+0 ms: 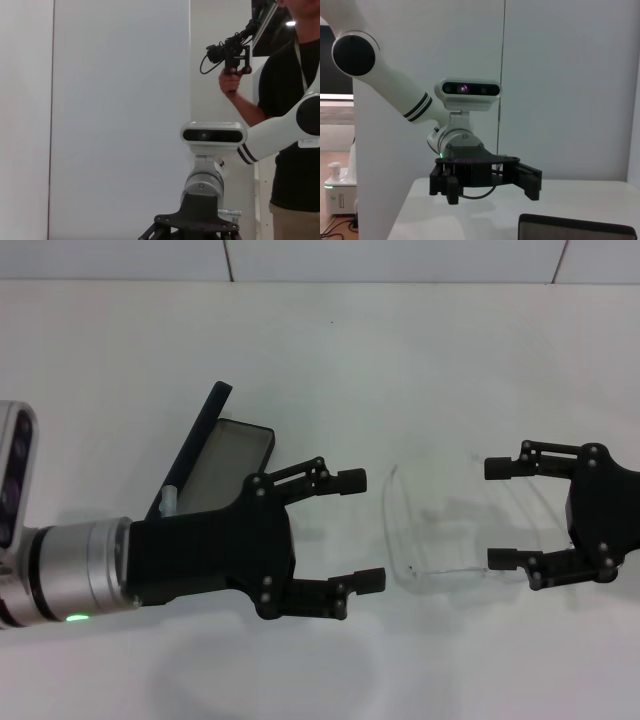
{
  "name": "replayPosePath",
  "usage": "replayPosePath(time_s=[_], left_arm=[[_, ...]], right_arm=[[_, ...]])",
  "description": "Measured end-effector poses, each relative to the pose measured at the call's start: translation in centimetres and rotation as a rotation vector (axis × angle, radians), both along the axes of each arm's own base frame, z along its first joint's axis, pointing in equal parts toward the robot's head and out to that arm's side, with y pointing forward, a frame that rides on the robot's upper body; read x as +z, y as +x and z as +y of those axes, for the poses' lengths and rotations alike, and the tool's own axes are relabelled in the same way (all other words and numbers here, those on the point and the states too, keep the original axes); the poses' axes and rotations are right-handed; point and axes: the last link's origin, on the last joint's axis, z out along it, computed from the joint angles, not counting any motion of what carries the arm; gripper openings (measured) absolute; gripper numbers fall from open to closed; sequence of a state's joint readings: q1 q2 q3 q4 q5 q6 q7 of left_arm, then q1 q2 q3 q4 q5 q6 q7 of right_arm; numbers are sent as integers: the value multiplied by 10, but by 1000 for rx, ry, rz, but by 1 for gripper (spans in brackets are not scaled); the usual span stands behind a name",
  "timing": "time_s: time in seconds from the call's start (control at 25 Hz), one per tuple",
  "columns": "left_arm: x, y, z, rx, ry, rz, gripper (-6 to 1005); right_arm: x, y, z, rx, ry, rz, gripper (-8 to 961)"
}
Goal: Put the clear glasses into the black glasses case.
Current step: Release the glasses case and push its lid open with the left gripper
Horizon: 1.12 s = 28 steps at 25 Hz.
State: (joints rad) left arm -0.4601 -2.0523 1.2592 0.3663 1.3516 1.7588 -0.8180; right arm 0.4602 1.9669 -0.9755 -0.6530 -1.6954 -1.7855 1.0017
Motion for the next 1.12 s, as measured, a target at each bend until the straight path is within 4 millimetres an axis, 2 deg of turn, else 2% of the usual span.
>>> replayPosePath(time_s=[0.56,0.68,0.92,1.12], left_arm=[[0,0,5,37,21,-11,872],[11,-1,19,114,36,-18,868],[57,-3,67,347,-40,137,861],[69,-16,85,545,18,323,855]], right_arm=[[0,5,-6,-7,7,9,841],[0,5,-6,-7,9,10,841],[1,5,-6,-2,10,8,840],[2,7,-7,-7,11,4,840]])
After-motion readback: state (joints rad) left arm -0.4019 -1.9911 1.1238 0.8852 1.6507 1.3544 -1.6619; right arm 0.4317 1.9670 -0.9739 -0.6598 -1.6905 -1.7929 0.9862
